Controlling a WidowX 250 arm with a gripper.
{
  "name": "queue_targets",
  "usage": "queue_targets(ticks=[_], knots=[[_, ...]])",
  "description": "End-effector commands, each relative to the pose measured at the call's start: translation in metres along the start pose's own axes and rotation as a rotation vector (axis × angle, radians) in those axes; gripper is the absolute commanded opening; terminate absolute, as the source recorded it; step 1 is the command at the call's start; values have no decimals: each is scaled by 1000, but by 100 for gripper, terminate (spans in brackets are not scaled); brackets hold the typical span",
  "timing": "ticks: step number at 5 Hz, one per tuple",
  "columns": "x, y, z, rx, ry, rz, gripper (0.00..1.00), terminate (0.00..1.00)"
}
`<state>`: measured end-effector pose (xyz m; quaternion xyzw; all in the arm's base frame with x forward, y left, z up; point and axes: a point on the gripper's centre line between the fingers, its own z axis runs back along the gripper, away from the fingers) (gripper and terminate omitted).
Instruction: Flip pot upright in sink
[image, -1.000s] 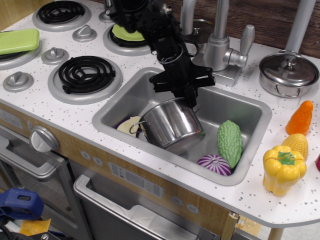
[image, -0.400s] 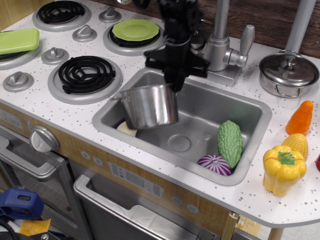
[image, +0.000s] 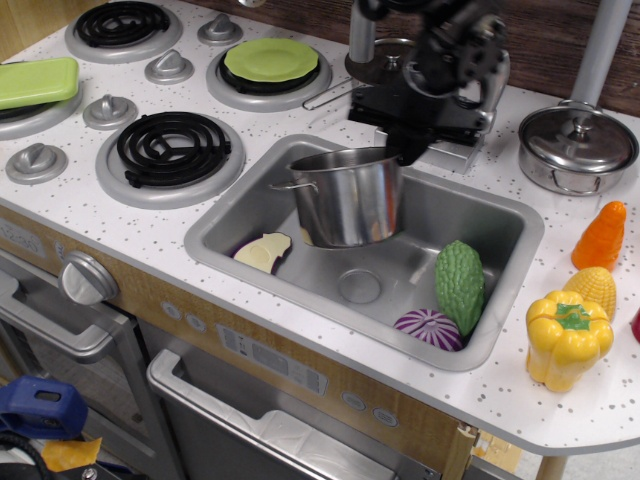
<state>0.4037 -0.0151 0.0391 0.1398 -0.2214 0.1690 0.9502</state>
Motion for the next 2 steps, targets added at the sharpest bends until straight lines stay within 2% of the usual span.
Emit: queue_targets(ticks=[1,2], knots=[[15,-4,14,-9,-66,9,100,0],[15,-4,14,-9,-66,9,100,100]])
